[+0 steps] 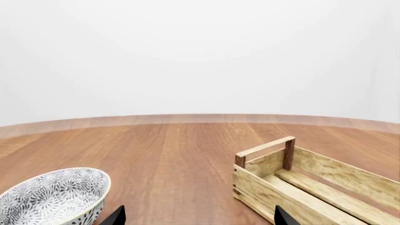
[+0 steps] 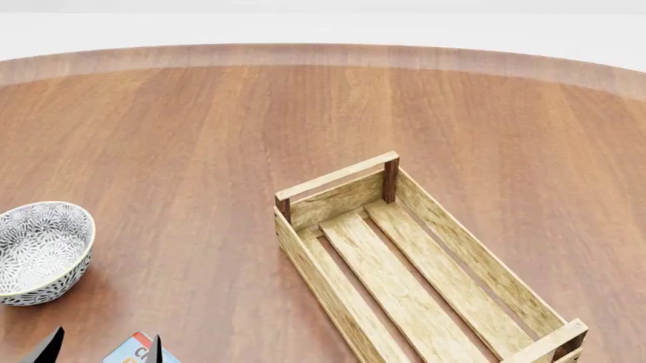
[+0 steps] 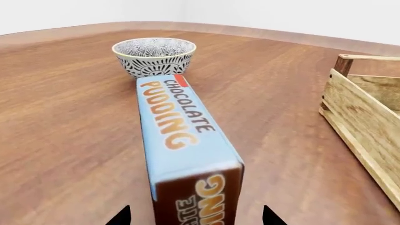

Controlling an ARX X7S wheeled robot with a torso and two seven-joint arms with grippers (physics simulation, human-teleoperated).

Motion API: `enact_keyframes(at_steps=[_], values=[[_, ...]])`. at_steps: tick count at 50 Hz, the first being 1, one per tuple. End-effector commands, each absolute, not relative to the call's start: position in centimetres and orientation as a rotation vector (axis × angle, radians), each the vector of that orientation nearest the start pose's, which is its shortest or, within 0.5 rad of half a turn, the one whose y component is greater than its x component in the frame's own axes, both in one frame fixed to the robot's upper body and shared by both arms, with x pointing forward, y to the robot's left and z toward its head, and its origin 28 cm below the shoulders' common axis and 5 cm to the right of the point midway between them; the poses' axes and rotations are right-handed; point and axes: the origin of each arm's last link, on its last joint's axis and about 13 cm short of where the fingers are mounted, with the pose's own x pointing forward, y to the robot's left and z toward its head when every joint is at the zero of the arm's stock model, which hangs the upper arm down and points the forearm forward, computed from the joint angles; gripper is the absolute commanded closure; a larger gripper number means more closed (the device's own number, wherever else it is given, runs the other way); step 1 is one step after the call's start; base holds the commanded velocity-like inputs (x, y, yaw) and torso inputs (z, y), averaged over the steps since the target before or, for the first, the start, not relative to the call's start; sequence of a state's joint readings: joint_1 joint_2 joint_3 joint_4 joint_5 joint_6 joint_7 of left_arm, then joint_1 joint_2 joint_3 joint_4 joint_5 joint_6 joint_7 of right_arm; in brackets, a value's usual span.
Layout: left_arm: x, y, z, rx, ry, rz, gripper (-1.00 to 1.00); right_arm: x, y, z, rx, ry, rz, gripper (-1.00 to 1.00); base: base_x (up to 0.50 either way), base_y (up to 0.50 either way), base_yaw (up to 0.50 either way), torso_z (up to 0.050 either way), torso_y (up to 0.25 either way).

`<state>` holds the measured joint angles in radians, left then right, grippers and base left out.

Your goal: Pick up the chocolate pudding and put it in the tray.

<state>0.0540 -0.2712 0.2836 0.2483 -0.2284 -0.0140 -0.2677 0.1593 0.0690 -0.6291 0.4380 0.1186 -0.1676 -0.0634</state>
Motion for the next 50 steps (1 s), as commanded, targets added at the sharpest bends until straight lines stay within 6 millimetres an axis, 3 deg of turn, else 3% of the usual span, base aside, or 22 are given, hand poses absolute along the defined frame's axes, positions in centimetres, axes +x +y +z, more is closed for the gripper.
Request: enact_keyframes(at_steps=[1,46,47,50], values=[[19.1,20.0,4.5,-0.013,-0.099,-0.068,-1.00,20.7,-1.0,-4.6,-0.088,0.175,0.632,-1.00,0.00,0.00,0.00,0.000,0.000],[19.0,20.0,4.5,-0.010,-0.099,-0.073,-1.00,21.6,-0.1,-4.6,-0.104,0.177,0.640,-1.00,0.00,0.00,0.00,0.000,0.000],[19.0,20.0,4.5,-0.010,-0.099,-0.073,-1.00,21.6,-0.1,-4.5,-0.108,0.171,0.635,1.00,0.00,0.00,0.00,0.000,0.000],[19.0,20.0,4.5,-0.011,-0.099,-0.072,-1.00,21.6,-0.1,-4.6,-0.108,0.172,0.635,1.00,0.00,0.00,0.00,0.000,0.000]])
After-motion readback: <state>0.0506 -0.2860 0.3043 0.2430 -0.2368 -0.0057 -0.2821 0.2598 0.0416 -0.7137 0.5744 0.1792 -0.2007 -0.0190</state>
